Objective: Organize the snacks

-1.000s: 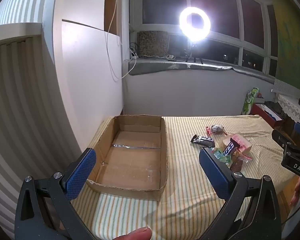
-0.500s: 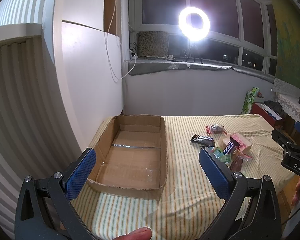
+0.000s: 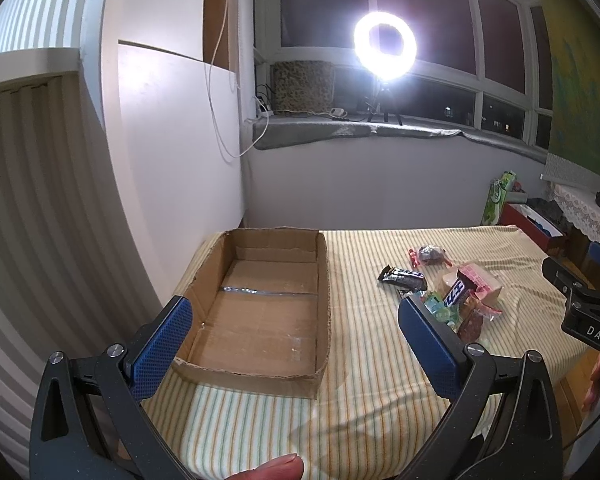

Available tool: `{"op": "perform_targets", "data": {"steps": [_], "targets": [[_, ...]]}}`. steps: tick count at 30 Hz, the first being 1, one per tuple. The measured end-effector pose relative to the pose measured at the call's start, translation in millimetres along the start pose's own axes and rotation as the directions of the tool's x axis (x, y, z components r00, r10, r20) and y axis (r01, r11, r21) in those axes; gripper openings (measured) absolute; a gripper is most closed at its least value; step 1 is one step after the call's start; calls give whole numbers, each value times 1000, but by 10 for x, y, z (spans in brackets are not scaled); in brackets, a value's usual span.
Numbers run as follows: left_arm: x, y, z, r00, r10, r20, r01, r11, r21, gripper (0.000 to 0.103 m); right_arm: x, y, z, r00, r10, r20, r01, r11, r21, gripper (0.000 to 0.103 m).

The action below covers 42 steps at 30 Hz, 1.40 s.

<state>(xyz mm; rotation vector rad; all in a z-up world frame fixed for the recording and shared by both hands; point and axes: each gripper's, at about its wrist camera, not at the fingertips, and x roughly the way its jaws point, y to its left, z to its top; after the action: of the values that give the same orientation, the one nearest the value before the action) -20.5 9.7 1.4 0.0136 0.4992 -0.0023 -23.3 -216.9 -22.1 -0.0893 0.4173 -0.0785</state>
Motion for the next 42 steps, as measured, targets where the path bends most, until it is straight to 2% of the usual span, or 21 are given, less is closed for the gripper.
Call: {"op": "perform_targets", "data": {"steps": [24,29,33,37,39,41,42], "targets": [[-14,-78,15,1000,-4,-3,4,1000,19,102,4,-81,-25,1000,-5,-8,5,1000,17,103],[-53,-154,16,999,28,20,-29,999,45,102,-4,-119,-39,1000,-12,-4,12,1000,15,103],[-61,-258,-7,999,23,21,-25,998,65,102,-17,-149,-74,1000,-22,-2,22,1000,9,103],[-32,-417,-98,1000,-2,-5,3,995,98,102,-14,-199,-138,999,-35,-24,35,999,8,103],[4,-505,-154,999,-21,-42,26,993,114,102,0,-245,-184,999,-43,-17,43,999,16,103],[69,-588,-223,992,-67,-110,80,990,113,102,14,-296,-231,998,-53,-19,54,998,16,103],[115,-625,-266,982,-104,-156,120,988,99,102,19,-318,-250,998,-61,-8,61,998,13,103]]}}
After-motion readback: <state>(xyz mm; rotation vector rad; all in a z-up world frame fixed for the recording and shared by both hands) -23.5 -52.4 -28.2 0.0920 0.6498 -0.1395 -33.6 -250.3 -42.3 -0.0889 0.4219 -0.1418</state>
